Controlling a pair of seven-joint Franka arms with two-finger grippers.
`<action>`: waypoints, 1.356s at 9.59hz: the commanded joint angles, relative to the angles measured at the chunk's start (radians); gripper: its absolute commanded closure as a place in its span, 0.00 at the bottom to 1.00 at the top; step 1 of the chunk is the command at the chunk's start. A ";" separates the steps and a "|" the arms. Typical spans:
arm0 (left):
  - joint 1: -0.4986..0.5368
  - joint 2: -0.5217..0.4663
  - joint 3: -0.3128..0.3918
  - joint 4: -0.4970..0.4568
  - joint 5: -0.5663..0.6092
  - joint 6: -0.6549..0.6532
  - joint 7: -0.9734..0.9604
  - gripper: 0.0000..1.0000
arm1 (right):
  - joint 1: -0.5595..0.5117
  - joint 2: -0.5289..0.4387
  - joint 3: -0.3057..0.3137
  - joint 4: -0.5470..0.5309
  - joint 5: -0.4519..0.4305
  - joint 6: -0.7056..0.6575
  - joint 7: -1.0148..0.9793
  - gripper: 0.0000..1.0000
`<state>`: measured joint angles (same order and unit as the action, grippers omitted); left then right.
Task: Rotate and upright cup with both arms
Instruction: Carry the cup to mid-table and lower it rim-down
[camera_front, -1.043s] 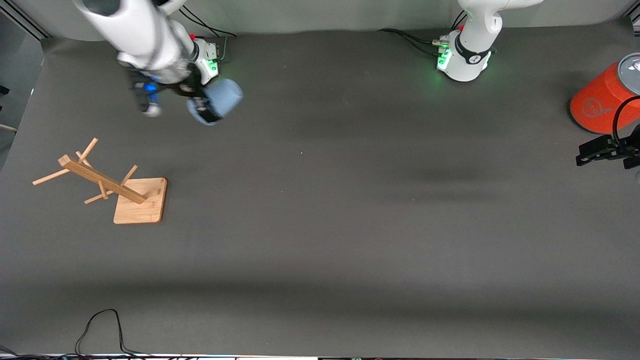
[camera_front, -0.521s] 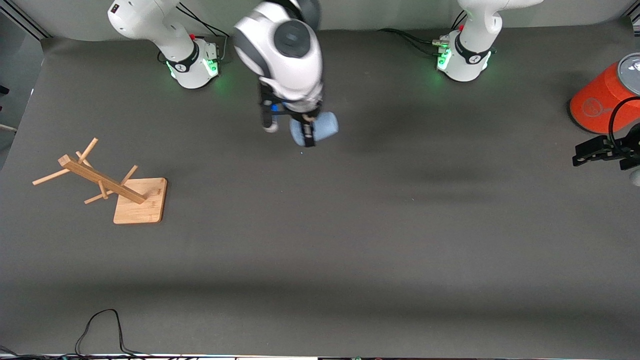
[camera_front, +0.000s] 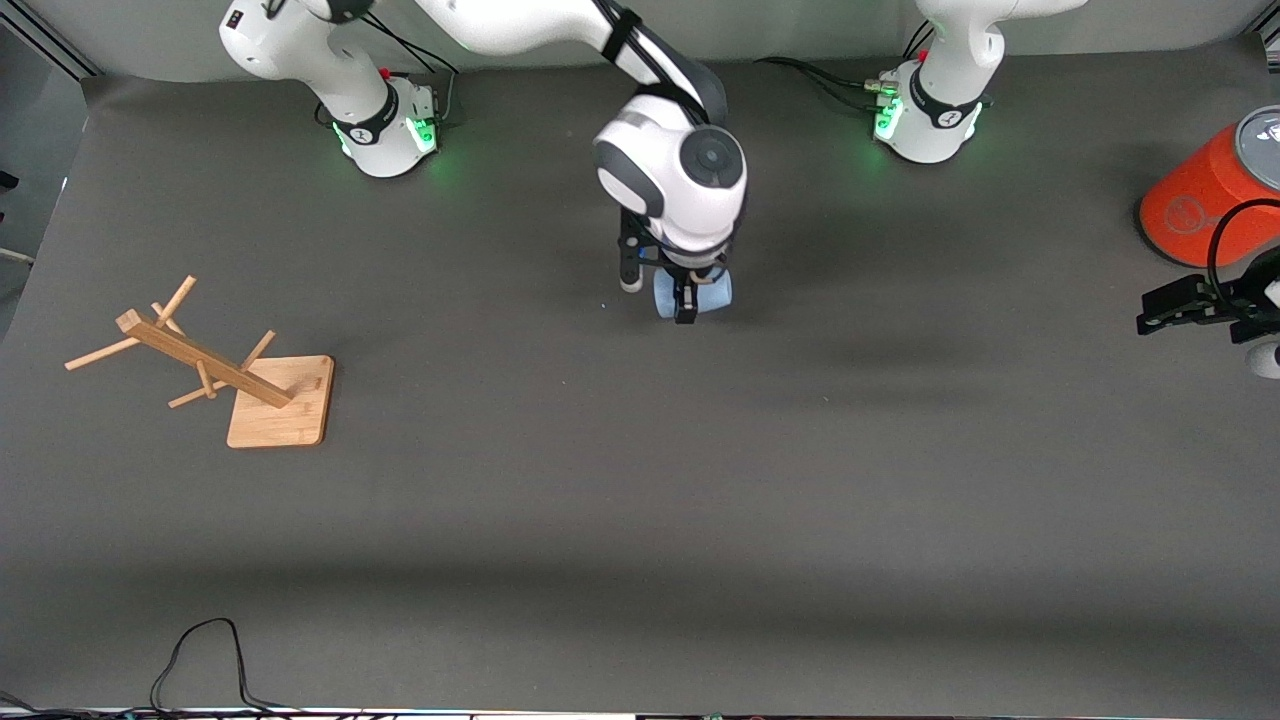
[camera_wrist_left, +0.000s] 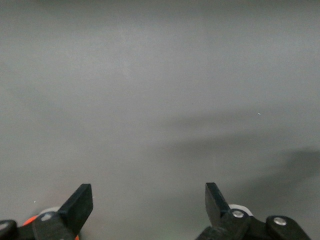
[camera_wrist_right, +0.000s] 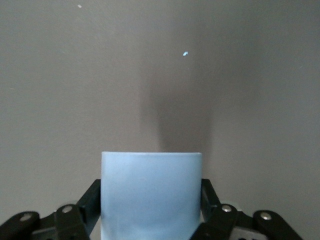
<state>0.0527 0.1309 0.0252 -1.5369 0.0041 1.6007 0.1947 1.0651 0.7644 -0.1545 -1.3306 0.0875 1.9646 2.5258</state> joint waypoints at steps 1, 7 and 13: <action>-0.008 0.001 0.004 0.003 -0.010 -0.016 0.014 0.00 | 0.025 0.107 -0.016 0.119 -0.005 -0.006 0.076 0.53; -0.019 0.013 -0.001 0.007 -0.010 -0.012 0.012 0.00 | 0.041 0.214 -0.017 0.143 -0.029 0.083 0.154 0.26; -0.025 0.024 -0.001 0.009 -0.010 0.001 0.012 0.00 | 0.030 0.184 -0.020 0.143 -0.026 0.079 0.136 0.00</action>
<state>0.0400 0.1509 0.0170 -1.5370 0.0030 1.6020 0.1957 1.0924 0.9601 -0.1663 -1.2045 0.0715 2.0478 2.6473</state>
